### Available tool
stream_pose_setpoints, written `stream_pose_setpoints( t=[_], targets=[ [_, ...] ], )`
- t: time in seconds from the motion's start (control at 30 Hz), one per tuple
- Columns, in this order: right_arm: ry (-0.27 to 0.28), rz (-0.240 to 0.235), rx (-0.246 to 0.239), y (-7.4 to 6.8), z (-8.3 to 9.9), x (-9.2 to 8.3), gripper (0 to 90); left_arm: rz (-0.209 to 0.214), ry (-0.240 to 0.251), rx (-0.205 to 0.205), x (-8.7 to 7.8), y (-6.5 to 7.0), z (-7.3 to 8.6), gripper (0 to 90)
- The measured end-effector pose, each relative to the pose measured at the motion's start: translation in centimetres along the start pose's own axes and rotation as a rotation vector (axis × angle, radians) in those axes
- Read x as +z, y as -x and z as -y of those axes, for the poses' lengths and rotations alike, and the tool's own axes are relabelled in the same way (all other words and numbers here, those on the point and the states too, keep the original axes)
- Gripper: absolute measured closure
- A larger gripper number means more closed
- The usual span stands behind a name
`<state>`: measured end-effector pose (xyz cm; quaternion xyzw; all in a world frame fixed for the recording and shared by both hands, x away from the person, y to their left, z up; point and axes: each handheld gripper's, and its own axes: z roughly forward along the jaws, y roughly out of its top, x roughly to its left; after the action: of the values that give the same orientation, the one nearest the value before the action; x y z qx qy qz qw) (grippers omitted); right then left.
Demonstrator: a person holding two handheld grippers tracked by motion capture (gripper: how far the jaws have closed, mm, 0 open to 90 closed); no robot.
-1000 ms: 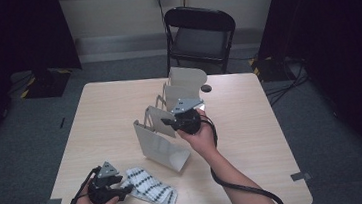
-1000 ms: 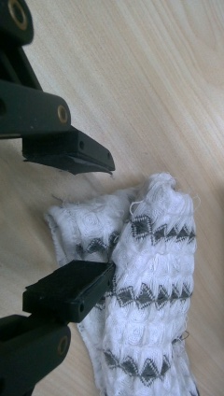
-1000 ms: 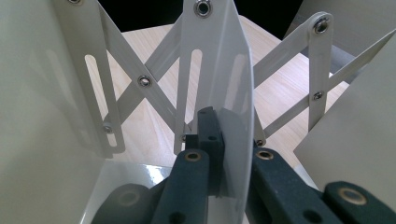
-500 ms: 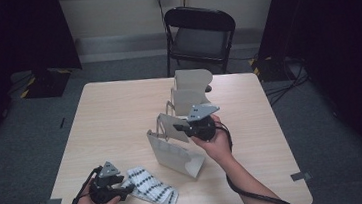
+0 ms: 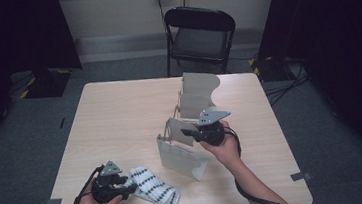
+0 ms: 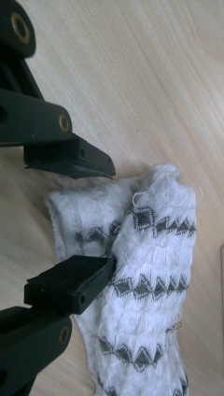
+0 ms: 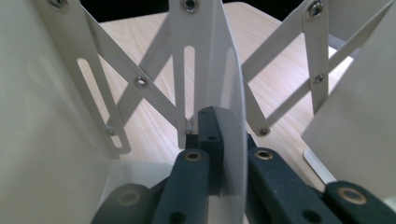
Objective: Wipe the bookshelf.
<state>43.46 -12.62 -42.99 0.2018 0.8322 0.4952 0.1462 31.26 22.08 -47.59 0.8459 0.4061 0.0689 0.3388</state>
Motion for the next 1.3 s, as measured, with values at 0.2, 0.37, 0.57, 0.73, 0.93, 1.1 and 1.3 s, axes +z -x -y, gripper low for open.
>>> stream_pose_setpoints(
  t=[0.2,0.37,0.57,0.73,0.93,1.1,1.3],
  targets=[
    [-0.021,0.035,0.012,0.1,0.5,-0.6,72.4,0.011,-0.005,0.002,0.0,0.1,-0.1,50.6],
    [-0.048,0.042,0.033,0.0,1.5,-0.9,66.8,0.021,-0.002,0.009,-0.3,0.3,-0.3,51.7],
    [-0.067,0.043,0.075,-0.3,3.3,-1.4,58.1,0.031,0.002,0.009,-0.5,0.3,-0.7,52.2],
    [-0.088,0.049,0.084,-0.8,4.5,-2.2,53.3,0.036,0.0,0.02,-0.6,0.4,-1.1,52.4],
    [-0.107,0.046,0.066,-1.8,5.4,-3.1,51.7,0.032,0.009,0.032,-0.6,0.6,-1.5,52.4],
    [-0.112,0.037,0.083,-2.2,6.0,-3.7,50.6,0.042,0.003,0.043,-0.1,0.7,-1.5,52.4],
    [-0.125,0.029,0.082,-3.2,6.7,-4.6,49.2,0.046,-0.003,0.052,0.4,0.8,-1.7,52.4]
  ],
)
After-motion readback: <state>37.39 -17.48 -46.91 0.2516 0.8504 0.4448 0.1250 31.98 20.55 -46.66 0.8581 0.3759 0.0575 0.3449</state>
